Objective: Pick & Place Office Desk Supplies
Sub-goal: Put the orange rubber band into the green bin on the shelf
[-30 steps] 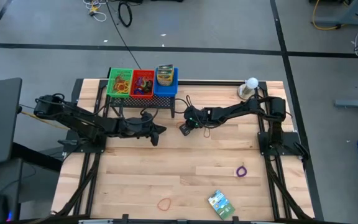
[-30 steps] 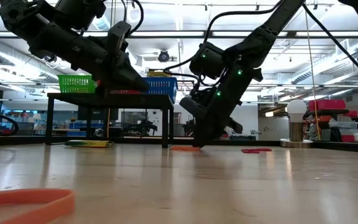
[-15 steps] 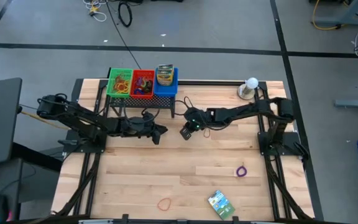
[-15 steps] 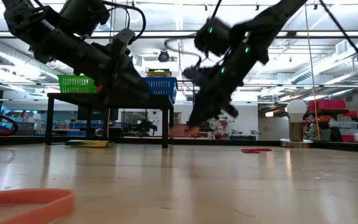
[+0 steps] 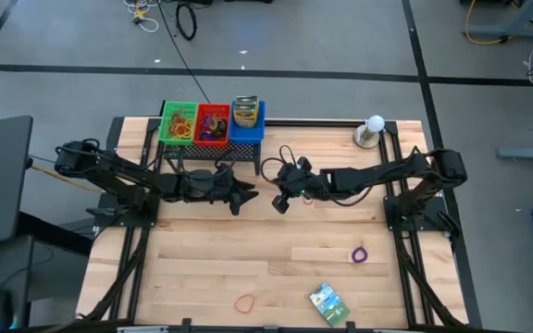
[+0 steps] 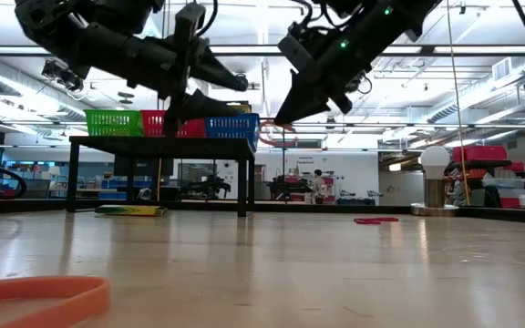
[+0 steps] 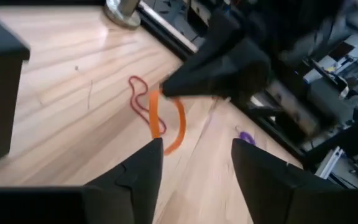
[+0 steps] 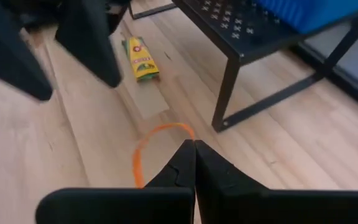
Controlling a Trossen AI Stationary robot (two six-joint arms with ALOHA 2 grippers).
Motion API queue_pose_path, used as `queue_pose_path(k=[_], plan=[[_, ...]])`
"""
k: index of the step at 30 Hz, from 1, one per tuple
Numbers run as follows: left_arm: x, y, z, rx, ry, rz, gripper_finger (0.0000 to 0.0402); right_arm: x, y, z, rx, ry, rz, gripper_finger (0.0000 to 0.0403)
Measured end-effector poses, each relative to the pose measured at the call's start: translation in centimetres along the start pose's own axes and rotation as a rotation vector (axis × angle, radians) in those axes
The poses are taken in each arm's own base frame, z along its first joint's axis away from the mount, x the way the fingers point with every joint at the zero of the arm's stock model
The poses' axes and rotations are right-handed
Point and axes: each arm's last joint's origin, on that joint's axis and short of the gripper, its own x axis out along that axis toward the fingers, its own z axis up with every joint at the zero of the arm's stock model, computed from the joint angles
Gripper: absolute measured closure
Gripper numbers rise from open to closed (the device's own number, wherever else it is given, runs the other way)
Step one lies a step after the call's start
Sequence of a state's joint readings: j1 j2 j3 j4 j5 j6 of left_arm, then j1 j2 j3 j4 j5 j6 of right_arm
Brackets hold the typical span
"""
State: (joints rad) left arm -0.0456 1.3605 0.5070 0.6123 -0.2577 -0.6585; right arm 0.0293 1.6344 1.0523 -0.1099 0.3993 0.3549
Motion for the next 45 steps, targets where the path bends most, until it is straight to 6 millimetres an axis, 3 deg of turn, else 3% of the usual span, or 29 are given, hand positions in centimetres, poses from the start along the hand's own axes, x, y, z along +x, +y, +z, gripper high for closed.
queue_pose_path(k=[9,26,31,39,45], plan=[[0.4,0.0,1.0,0.010,-0.030,0.061,0.0188,-1.0,1.9,0.1,-0.085,-0.116,-0.054,0.0403],[0.5,0.0,1.0,-0.065,0.004,-0.001,0.0187,-1.5,3.0,1.1,-0.087,-0.241,-0.020,0.0403],[0.5,-0.1,0.9,-0.047,0.009,-0.007,0.0234,-1.6,3.3,1.1,-0.098,-0.248,-0.008,0.0403],[0.2,-0.4,1.4,0.036,0.013,-0.054,0.0386,-1.9,3.7,0.9,-0.090,-0.251,0.001,0.0394],[-1.2,-0.2,2.6,0.037,0.002,-0.006,0.0393,-1.9,3.6,0.9,-0.038,-0.265,-0.047,0.0341]])
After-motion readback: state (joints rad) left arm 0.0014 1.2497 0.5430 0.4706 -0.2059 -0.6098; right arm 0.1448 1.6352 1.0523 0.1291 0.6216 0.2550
